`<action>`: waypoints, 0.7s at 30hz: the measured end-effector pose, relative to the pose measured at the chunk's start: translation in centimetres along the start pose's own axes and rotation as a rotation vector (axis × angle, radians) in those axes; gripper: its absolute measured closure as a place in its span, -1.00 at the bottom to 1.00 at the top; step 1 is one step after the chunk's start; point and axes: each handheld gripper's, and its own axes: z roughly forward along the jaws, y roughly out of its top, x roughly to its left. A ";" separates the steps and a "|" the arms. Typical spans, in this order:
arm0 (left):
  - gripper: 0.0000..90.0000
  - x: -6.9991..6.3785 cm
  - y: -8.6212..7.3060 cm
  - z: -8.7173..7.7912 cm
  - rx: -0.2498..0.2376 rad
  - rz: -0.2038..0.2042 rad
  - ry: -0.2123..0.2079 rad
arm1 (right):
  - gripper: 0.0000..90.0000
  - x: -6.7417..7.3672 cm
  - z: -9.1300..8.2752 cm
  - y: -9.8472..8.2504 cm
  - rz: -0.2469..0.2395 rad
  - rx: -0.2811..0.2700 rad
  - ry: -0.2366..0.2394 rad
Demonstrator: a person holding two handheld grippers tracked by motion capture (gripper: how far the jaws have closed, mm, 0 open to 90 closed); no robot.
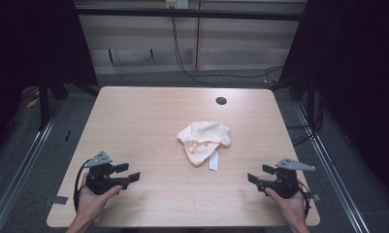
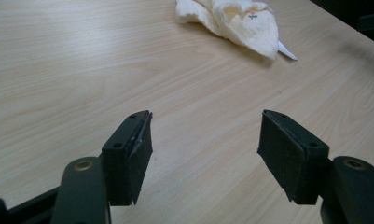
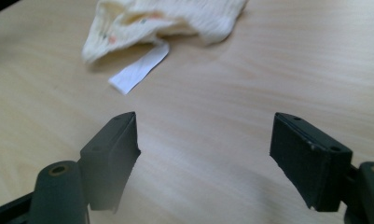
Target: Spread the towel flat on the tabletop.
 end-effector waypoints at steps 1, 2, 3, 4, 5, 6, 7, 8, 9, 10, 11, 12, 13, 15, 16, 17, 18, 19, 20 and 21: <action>-0.25 0.1 -0.1 -0.3 -0.008 0.002 0.001 | -0.44 0.2 0.4 0.1 -0.017 0.027 0.013; -0.25 0.1 -0.1 -0.3 -0.008 0.002 0.001 | -0.40 0.2 0.4 0.1 -0.017 0.019 0.020; -0.25 0.3 -0.3 -0.6 -0.013 -0.006 0.003 | -0.39 0.2 0.4 0.2 -0.026 0.019 0.042; -0.25 0.4 -0.4 -0.7 -0.012 -0.009 0.006 | -0.40 0.4 0.4 0.4 -0.028 0.023 0.042; -0.25 0.5 -0.4 -0.8 -0.014 -0.014 0.009 | -0.39 0.5 0.5 0.4 -0.028 0.025 0.035; -0.25 0.6 -0.4 -0.8 -0.017 -0.019 0.010 | -0.31 0.6 0.6 0.5 -0.034 0.027 0.042; -0.25 0.6 -0.4 -0.8 -0.019 -0.025 0.008 | -0.23 0.7 0.8 0.5 -0.040 0.035 0.043; -0.24 0.7 -0.4 -0.9 -0.020 -0.024 0.007 | -0.23 0.8 1.0 0.5 -0.042 0.051 0.030; -0.23 0.7 -0.4 -0.9 -0.020 -0.026 0.003 | -0.24 0.9 1.2 0.5 -0.038 0.060 0.036; -0.22 0.7 -0.4 -0.9 -0.020 -0.026 0.003 | -0.20 1.0 1.4 0.5 -0.048 0.062 0.050; -0.22 0.6 -0.4 -0.9 -0.018 -0.024 -0.001 | -0.19 1.2 1.4 0.6 -0.052 0.061 0.050; -0.21 0.6 -0.5 -0.9 -0.019 -0.025 -0.004 | -0.19 1.3 1.4 0.7 -0.056 0.053 0.063; -0.20 0.6 -0.5 -0.9 -0.017 -0.023 -0.013 | -0.18 1.4 1.4 0.9 -0.064 0.055 0.077; -0.17 0.4 -0.5 -0.7 -0.010 -0.022 -0.013 | -0.23 1.8 1.4 1.5 -0.080 0.063 0.091; -0.18 0.4 -0.6 -0.7 -0.002 -0.019 -0.011 | -0.23 1.8 1.4 1.8 -0.081 0.072 0.094; -0.20 0.4 -0.6 -0.6 0.003 -0.012 -0.012 | -0.22 2.0 1.5 2.1 -0.078 0.080 0.104; -0.21 0.4 -0.6 -0.6 0.003 -0.013 -0.012 | -0.21 2.1 1.7 2.4 -0.085 0.085 0.116; -0.21 0.3 -0.6 -0.6 0.003 -0.016 -0.016 | -0.21 2.2 1.8 2.6 -0.095 0.084 0.104; -0.21 0.3 -0.6 -0.6 0.004 -0.014 -0.016 | -0.21 2.3 1.9 2.9 -0.106 0.080 0.102; -0.21 0.3 -0.6 -0.5 0.005 -0.014 -0.014 | -0.20 2.4 2.1 3.2 -0.108 0.080 0.115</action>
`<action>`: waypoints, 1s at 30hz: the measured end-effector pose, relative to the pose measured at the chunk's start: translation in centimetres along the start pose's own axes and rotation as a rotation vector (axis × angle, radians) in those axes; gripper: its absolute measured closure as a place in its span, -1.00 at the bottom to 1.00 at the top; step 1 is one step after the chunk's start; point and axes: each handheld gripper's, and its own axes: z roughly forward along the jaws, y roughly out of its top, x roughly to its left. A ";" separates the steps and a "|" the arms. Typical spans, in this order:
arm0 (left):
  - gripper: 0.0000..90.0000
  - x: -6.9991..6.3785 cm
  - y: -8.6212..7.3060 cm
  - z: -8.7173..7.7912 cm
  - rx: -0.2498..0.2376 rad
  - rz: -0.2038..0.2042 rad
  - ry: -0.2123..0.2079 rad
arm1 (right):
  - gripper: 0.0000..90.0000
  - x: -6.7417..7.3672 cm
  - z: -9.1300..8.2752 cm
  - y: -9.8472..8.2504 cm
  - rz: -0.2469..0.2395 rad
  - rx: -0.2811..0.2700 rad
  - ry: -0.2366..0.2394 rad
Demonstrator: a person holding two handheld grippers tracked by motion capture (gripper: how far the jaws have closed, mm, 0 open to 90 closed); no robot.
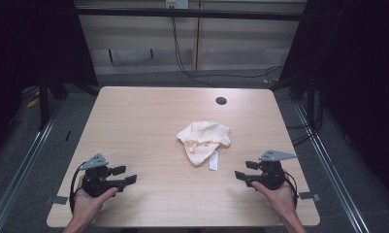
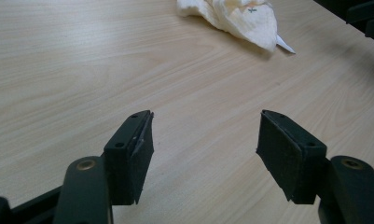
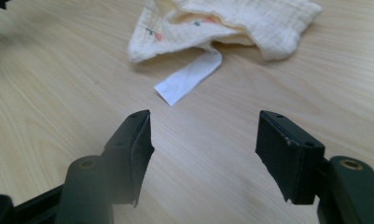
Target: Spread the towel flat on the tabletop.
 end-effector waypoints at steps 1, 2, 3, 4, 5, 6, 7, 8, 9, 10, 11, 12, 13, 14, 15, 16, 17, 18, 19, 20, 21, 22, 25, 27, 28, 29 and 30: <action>-0.21 0.0 0.0 0.0 -0.001 -0.001 -0.001 | -0.19 0.0 0.1 0.3 -0.001 -0.004 0.005; -0.21 0.1 0.0 0.0 -0.001 0.000 0.000 | -0.19 0.0 0.3 0.6 -0.008 -0.018 0.015; -0.21 0.1 0.0 0.0 -0.001 0.000 0.000 | -0.19 0.0 0.3 0.6 -0.008 -0.018 0.015; -0.21 0.0 0.0 -0.1 -0.009 -0.001 0.009 | -0.17 0.0 0.5 1.1 -0.001 -0.039 0.027; -0.21 0.1 0.0 -0.2 -0.007 -0.001 0.011 | -0.14 0.0 0.6 1.3 -0.006 -0.040 0.029; -0.21 0.1 0.0 -0.2 -0.009 0.000 0.009 | -0.13 0.0 0.7 1.5 -0.008 -0.036 0.029; -0.21 0.1 0.0 -0.2 -0.008 -0.002 0.011 | -0.09 0.0 0.8 1.8 -0.014 -0.031 0.031; -0.21 0.1 0.0 -0.2 -0.005 -0.001 0.014 | -0.07 0.0 0.9 2.0 -0.022 -0.030 0.035; -0.21 0.1 0.0 -0.2 -0.005 -0.001 0.014 | -0.07 0.0 0.9 2.0 -0.022 -0.030 0.035; -0.21 0.1 0.0 -0.1 -0.001 0.002 0.008 | -0.06 -0.1 1.2 2.4 -0.022 -0.029 0.039; -0.21 0.0 0.0 0.0 0.002 0.002 0.011 | -0.07 -0.3 1.4 2.6 -0.019 -0.026 0.048; -0.21 0.0 0.0 0.1 0.003 0.003 0.011 | -0.10 -0.4 1.5 2.8 -0.010 -0.018 0.056; -0.21 0.0 0.0 0.1 0.003 0.003 0.011 | -0.10 -0.6 1.7 3.1 -0.009 -0.012 0.064; -0.22 0.0 0.0 0.1 0.006 0.009 0.017 | -0.08 -0.8 1.8 3.3 -0.005 -0.011 0.065; -0.22 0.0 0.0 0.1 0.006 0.009 0.017 | -0.06 -0.9 1.9 3.5 -0.002 -0.017 0.059; -0.22 0.0 0.0 0.1 0.004 0.007 0.019 | -0.04 -1.1 2.1 3.8 -0.001 -0.025 0.064; -0.22 0.0 0.0 0.1 0.006 0.008 0.021 | -0.02 -1.3 2.2 4.1 -0.005 -0.024 0.063; -0.22 0.1 0.0 0.1 0.007 0.012 0.026 | -0.01 -1.4 2.5 4.3 -0.015 -0.025 0.054; -0.22 0.1 0.0 0.1 0.007 0.012 0.026 | -0.01 -1.4 2.5 4.3 -0.015 -0.025 0.054; -0.22 0.1 0.0 0.1 0.007 0.007 0.021 | -0.06 -1.7 2.9 4.8 -0.012 -0.031 0.052; -0.22 0.0 0.0 0.1 0.007 0.006 0.020 | -0.08 -1.9 3.1 5.1 -0.001 -0.031 0.054; -0.22 0.0 0.0 0.1 0.007 0.008 0.024 | -0.07 -2.1 3.4 5.3 -0.003 -0.029 0.054; -0.22 0.0 0.0 0.1 0.012 0.013 0.022 | -0.08 -2.5 4.4 6.1 -0.020 -0.023 0.050; -0.22 0.0 0.0 0.1 0.014 0.017 0.022 | -0.08 -2.7 5.1 6.5 -0.021 -0.016 0.046; -0.22 0.0 0.0 0.1 0.013 0.016 0.023 | -0.08 -2.8 5.4 6.7 -0.021 -0.009 0.054; -0.22 0.0 0.0 0.1 0.013 0.016 0.023 | -0.08 -2.8 5.8 6.9 -0.025 -0.008 0.050; -0.22 0.0 0.0 0.1 0.009 0.011 0.023 | -0.07 -2.8 6.1 7.1 -0.023 -0.011 0.049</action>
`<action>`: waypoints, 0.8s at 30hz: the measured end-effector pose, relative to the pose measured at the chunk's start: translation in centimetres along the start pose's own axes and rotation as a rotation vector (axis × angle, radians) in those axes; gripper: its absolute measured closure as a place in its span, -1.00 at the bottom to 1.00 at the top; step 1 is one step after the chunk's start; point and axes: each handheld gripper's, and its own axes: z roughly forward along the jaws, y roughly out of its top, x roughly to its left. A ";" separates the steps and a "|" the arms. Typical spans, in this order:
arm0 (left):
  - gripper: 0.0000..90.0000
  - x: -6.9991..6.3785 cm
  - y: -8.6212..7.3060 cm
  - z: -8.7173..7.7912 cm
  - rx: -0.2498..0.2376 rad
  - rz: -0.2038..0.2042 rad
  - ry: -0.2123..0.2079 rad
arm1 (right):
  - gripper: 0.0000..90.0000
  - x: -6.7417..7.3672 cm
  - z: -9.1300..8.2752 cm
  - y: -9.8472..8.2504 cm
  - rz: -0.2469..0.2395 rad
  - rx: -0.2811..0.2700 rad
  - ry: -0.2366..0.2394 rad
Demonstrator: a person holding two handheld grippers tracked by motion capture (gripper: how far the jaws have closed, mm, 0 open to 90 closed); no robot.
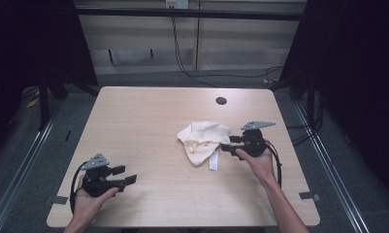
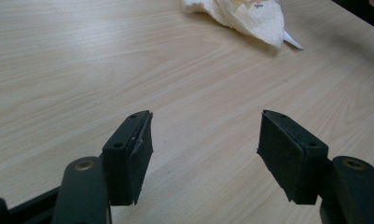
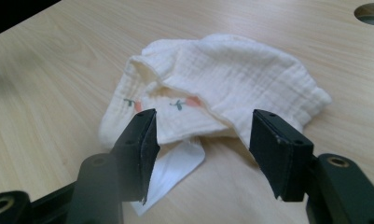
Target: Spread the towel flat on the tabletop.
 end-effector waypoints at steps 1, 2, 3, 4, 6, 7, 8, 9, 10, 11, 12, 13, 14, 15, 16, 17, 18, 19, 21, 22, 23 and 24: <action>-0.22 0.0 0.0 0.0 0.000 0.000 0.000 | -0.07 0.0 0.0 0.0 0.000 0.000 0.000; -0.22 0.0 0.0 0.0 0.000 -0.001 0.000 | -0.07 0.0 0.6 0.4 0.002 -0.002 0.010; -0.22 0.0 0.0 0.0 0.000 -0.001 0.000 | -0.07 0.0 0.6 0.4 0.002 -0.002 0.010; -0.23 0.1 0.0 0.0 0.004 0.002 0.002 | -0.08 0.0 1.2 1.0 -0.013 0.018 0.005; -0.23 0.0 0.0 0.1 0.005 0.004 -0.003 | -0.11 -0.3 1.7 1.6 -0.012 0.026 0.007; -0.23 0.0 0.0 0.1 0.005 0.004 -0.003 | -0.11 -0.3 1.7 1.6 -0.012 0.026 0.007; -0.23 -0.1 0.0 0.1 0.004 0.007 -0.006 | -0.14 -0.6 2.2 2.0 -0.013 0.033 0.001; -0.23 -0.1 0.0 0.1 0.006 0.008 -0.006 | -0.14 -0.7 2.5 2.2 -0.009 0.036 0.000; -0.23 0.0 0.0 0.1 0.006 0.009 -0.006 | -0.15 -1.0 2.7 2.3 -0.003 0.038 0.007; -0.23 0.0 0.0 0.1 0.006 0.008 -0.004 | -0.17 -1.2 2.9 2.3 -0.002 0.043 0.005; -0.23 0.0 0.0 0.0 0.008 0.011 -0.001 | -0.16 -1.3 3.2 2.3 0.004 0.045 -0.001; -0.22 0.0 0.0 0.0 0.011 0.016 -0.001 | -0.14 -1.5 3.5 2.2 0.010 0.054 0.009; -0.22 -0.1 0.0 0.0 0.011 0.016 -0.003 | -0.14 -1.6 3.8 2.1 0.007 0.066 0.011; -0.22 -0.1 -0.1 0.0 0.012 0.020 -0.003 | -0.15 -1.6 4.1 1.9 0.013 0.072 0.004; -0.22 -0.2 -0.1 0.0 0.012 0.023 -0.006 | -0.14 -1.7 4.3 1.7 0.014 0.077 0.009; -0.22 -0.2 -0.1 0.0 0.013 0.028 -0.008 | -0.12 -1.7 4.6 1.6 0.012 0.084 0.009; -0.22 -0.3 -0.1 0.0 0.014 0.031 -0.007 | -0.11 -1.6 4.8 1.5 0.010 0.087 0.003; -0.22 -0.3 -0.1 0.0 0.014 0.033 -0.005 | -0.09 -1.7 5.1 1.4 0.010 0.086 0.007; -0.22 -0.3 -0.1 0.0 0.015 0.033 -0.007 | -0.02 -1.8 5.4 1.4 0.020 0.080 0.008; -0.22 -0.3 -0.1 0.0 0.016 0.034 -0.006 | 0.07 -1.8 5.6 1.4 0.013 0.080 0.006; -0.22 -0.3 -0.1 0.0 0.016 0.034 -0.006 | 0.07 -1.8 5.6 1.4 0.013 0.080 0.006; -0.22 -0.2 -0.1 0.0 0.013 0.032 -0.008 | 0.08 -1.9 6.0 1.1 0.013 0.058 -0.001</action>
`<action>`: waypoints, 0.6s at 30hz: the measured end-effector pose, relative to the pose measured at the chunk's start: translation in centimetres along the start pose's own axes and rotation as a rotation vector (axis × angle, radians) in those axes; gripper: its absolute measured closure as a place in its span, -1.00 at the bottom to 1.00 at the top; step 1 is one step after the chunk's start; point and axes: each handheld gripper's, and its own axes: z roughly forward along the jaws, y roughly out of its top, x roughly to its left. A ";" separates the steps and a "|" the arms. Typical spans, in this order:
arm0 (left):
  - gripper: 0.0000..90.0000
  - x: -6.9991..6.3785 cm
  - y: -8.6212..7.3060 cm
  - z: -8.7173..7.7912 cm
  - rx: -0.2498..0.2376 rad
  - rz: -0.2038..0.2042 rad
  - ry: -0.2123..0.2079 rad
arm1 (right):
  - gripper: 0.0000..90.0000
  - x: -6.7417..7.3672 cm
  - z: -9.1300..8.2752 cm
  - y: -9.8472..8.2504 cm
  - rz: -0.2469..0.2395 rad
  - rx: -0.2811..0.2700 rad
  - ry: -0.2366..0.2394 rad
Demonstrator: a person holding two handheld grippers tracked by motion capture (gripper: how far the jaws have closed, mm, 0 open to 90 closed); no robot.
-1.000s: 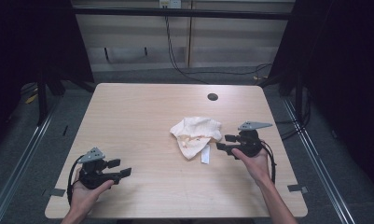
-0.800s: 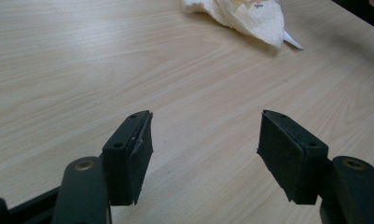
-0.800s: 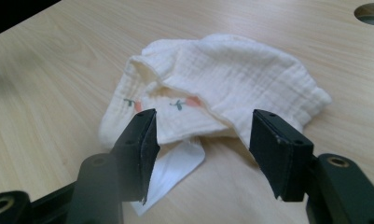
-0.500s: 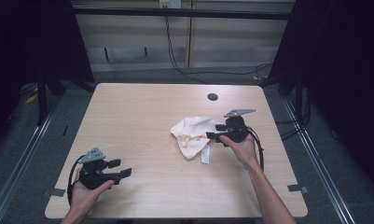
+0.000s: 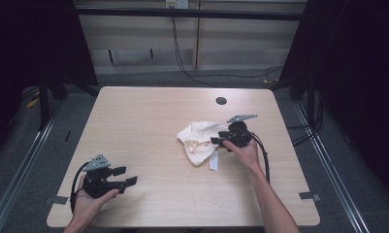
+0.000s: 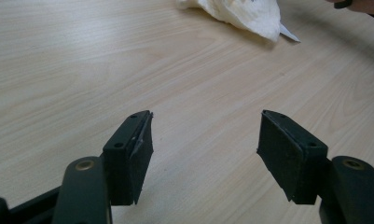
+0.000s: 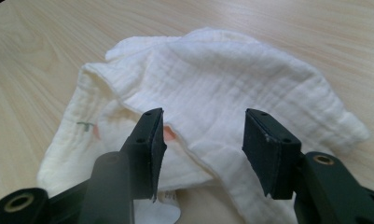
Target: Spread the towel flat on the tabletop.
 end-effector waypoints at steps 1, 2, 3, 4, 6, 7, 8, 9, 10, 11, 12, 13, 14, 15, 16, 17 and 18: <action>-0.22 0.0 0.0 0.0 0.000 0.000 0.000 | 0.07 -0.1 0.4 -0.1 0.004 0.006 0.004; -0.22 0.1 0.0 0.0 0.001 -0.001 0.006 | 0.04 -0.2 0.7 -0.3 0.003 0.018 0.002; -0.22 0.1 0.0 0.0 -0.002 -0.005 0.007 | 0.00 -0.2 1.1 -0.4 0.009 0.032 0.001; -0.22 0.1 0.0 -0.1 -0.003 -0.006 0.006 | -0.03 -0.3 1.4 -0.6 0.004 0.043 0.005; -0.22 0.2 0.0 -0.1 -0.005 -0.008 0.007 | -0.05 -0.3 1.7 -0.7 0.002 0.059 0.001; -0.22 0.2 0.0 -0.1 -0.005 -0.008 0.007 | -0.05 -0.3 1.7 -0.7 0.002 0.059 0.001; -0.22 0.2 0.0 -0.1 -0.005 -0.009 0.007 | 0.09 -0.3 1.8 -0.8 0.005 0.058 0.001; -0.22 0.2 0.0 -0.1 -0.005 -0.009 0.009 | 0.19 -0.3 1.8 -0.9 -0.008 0.058 0.006; -0.22 0.1 0.0 -0.1 -0.002 -0.007 0.008 | 0.28 -0.2 1.8 -1.0 -0.018 0.065 0.003; -0.22 0.1 -0.1 -0.1 -0.003 -0.006 0.007 | 0.38 -0.1 1.8 -1.1 -0.027 0.066 0.000; -0.22 0.1 -0.1 -0.1 -0.003 -0.006 0.003 | 0.48 -0.2 1.8 -1.2 -0.025 0.070 0.004; -0.22 0.1 -0.1 -0.1 -0.003 -0.006 0.003 | 0.55 -0.2 1.7 -1.4 -0.025 0.064 0.006; -0.22 0.1 -0.1 -0.1 -0.001 -0.005 0.005 | 0.64 -0.2 1.6 -1.5 -0.013 0.066 0.014; -0.22 0.1 -0.1 -0.1 -0.001 -0.007 0.007 | 0.70 -0.2 1.5 -1.7 -0.009 0.065 0.019; -0.22 0.1 -0.1 -0.1 -0.001 -0.006 0.008 | 0.77 -0.2 1.3 -1.9 -0.004 0.066 0.030; -0.22 0.1 0.0 0.0 0.000 -0.007 0.008 | 0.83 -0.1 1.3 -2.0 -0.007 0.065 0.049; -0.22 0.1 0.0 0.0 0.000 -0.007 0.008 | 0.83 -0.1 1.3 -2.0 -0.007 0.065 0.049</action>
